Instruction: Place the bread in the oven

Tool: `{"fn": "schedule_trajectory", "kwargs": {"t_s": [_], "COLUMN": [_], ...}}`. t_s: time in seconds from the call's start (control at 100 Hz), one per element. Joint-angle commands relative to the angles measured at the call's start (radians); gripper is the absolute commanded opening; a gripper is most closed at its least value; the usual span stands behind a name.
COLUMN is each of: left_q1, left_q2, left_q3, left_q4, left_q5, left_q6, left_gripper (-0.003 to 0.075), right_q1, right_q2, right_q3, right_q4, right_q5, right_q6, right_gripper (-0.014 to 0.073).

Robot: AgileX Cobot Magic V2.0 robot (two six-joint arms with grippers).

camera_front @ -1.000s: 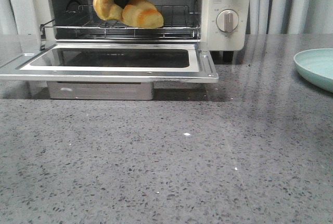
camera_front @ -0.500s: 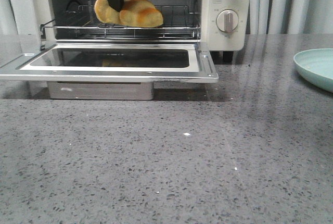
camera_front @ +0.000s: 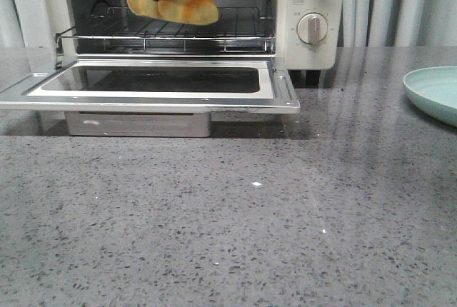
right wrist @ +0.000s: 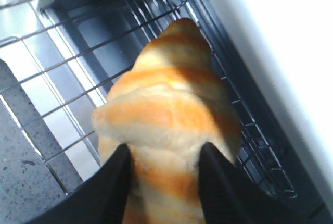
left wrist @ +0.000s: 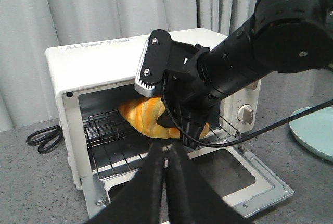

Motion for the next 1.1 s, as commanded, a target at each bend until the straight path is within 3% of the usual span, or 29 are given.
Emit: {"fn": "schedule_trajectory", "kwargs": {"t_s": [0.0, 0.14, 0.34, 0.7, 1.09], "left_q1": [0.006, 0.006, 0.006, 0.006, 0.023], "left_q2": [0.004, 0.004, 0.004, 0.004, -0.113], "left_q3": [-0.031, -0.031, -0.031, -0.031, -0.031], "left_q4": [-0.004, -0.004, -0.004, -0.004, 0.002], "left_q5": [-0.066, -0.065, -0.065, -0.061, -0.004], "left_q6": [-0.009, -0.009, -0.009, -0.009, -0.009], "left_gripper": [-0.0022, -0.0022, -0.0022, -0.0022, -0.0022], "right_q1": [-0.004, -0.004, -0.004, -0.004, 0.073], "right_q2": [-0.063, -0.063, -0.063, -0.063, -0.090], "right_q3": [-0.040, -0.040, -0.040, -0.040, -0.040], "right_q4": [-0.015, -0.006, -0.006, -0.006, -0.004], "right_q5": [-0.036, -0.020, -0.013, 0.014, 0.109], "right_q6": [-0.004, -0.004, -0.004, -0.004, 0.000], "right_gripper": [0.0261, 0.0269, 0.0421, 0.0423, 0.0423]}}
